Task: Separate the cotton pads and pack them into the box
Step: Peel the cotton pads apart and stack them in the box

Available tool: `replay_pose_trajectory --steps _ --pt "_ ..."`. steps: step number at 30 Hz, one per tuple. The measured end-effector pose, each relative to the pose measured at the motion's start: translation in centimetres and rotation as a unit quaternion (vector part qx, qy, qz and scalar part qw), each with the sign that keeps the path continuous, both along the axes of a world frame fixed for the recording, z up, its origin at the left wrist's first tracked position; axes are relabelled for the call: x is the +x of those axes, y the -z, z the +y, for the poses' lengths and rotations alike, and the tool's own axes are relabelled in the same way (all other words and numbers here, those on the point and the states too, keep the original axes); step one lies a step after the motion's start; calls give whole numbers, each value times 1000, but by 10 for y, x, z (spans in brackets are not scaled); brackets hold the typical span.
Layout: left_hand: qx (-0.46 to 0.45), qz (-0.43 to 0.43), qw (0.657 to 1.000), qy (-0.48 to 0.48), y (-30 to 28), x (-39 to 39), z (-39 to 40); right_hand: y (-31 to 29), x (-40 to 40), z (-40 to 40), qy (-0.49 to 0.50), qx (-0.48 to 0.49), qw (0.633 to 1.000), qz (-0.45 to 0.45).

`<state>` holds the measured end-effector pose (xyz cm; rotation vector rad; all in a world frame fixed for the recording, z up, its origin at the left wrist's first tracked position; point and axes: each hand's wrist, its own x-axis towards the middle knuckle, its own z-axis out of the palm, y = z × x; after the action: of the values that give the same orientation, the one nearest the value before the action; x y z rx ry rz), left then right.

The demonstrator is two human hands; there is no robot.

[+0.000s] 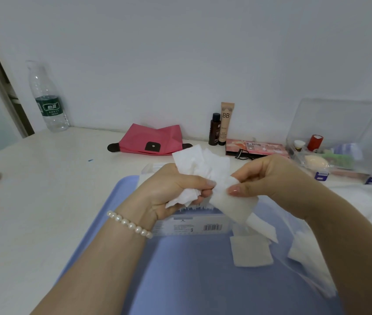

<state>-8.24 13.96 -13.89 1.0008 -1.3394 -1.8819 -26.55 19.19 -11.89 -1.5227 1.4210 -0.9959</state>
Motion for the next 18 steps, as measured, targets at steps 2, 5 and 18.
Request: replay_pose_trajectory --steps 2,5,18 --pt "-3 -3 1000 2 0 -1 1 1 1 -2 13 0 1000 16" --pt "-8 12 1000 -4 0 -1 2 1 -1 -1 24 -9 999 20" --pt "-9 142 990 -10 7 -13 6 14 -8 -10 44 -59 982 -176"
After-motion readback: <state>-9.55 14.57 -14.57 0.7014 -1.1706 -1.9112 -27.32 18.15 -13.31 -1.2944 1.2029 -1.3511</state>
